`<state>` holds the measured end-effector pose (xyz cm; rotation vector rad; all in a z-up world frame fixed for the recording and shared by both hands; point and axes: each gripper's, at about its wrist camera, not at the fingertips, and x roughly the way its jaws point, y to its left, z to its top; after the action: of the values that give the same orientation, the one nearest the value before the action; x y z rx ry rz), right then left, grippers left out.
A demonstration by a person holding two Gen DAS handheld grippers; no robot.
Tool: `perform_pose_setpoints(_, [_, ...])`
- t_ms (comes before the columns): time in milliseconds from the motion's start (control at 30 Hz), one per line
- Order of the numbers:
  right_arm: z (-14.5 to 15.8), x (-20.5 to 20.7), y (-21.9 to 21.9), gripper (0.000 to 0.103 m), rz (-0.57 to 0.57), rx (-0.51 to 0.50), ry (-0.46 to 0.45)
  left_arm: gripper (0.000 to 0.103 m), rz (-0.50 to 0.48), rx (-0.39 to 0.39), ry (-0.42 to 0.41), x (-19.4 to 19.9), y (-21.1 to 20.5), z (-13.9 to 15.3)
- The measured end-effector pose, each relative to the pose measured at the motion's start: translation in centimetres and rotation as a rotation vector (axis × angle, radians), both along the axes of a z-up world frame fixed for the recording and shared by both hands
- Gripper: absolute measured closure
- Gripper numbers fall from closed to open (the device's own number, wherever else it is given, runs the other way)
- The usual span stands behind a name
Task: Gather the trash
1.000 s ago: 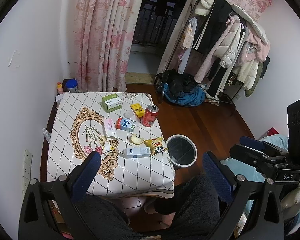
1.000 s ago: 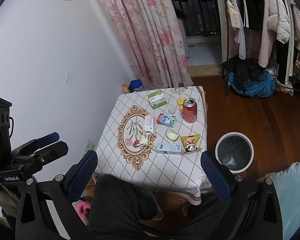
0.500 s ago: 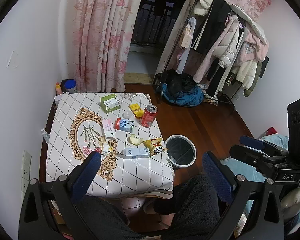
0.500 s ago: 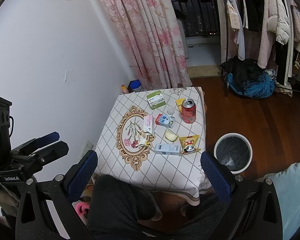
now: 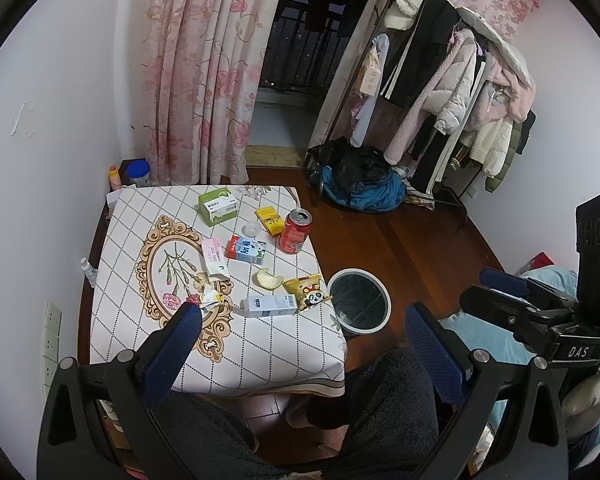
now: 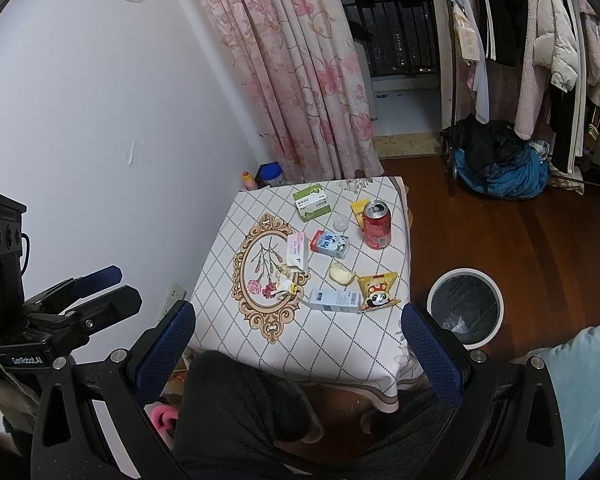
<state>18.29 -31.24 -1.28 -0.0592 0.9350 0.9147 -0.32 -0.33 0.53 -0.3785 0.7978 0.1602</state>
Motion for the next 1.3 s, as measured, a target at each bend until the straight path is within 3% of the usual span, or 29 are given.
perform_pose_setpoints(1033, [-0.4, 0.9, -0.4, 0.0, -0.054, 0.019, 0.016, 0.0, 0.022, 0.029, 0.015, 1.2, -2.1, 0.0])
perform_pose_setpoints(1133, [-2.0, 2.2, 0.1, 0.0, -0.096, 0.007, 0.029, 0.0, 0.131, 0.133, 0.072, 2.8, -1.5, -1.8])
perform_pose_setpoints(1200, [-4.6, 3.9, 0.9, 0.0, -0.131, -0.032, 0.07, 0.0, 0.214, 0.192, 0.124, 4.1, -0.4, -4.3])
perform_pose_setpoints(1300, [-9.6, 7.0, 2.5, 0.0, -0.172, -0.091, 0.159, 0.0, 0.31, 0.204, 0.236, 6.5, 2.0, -9.7])
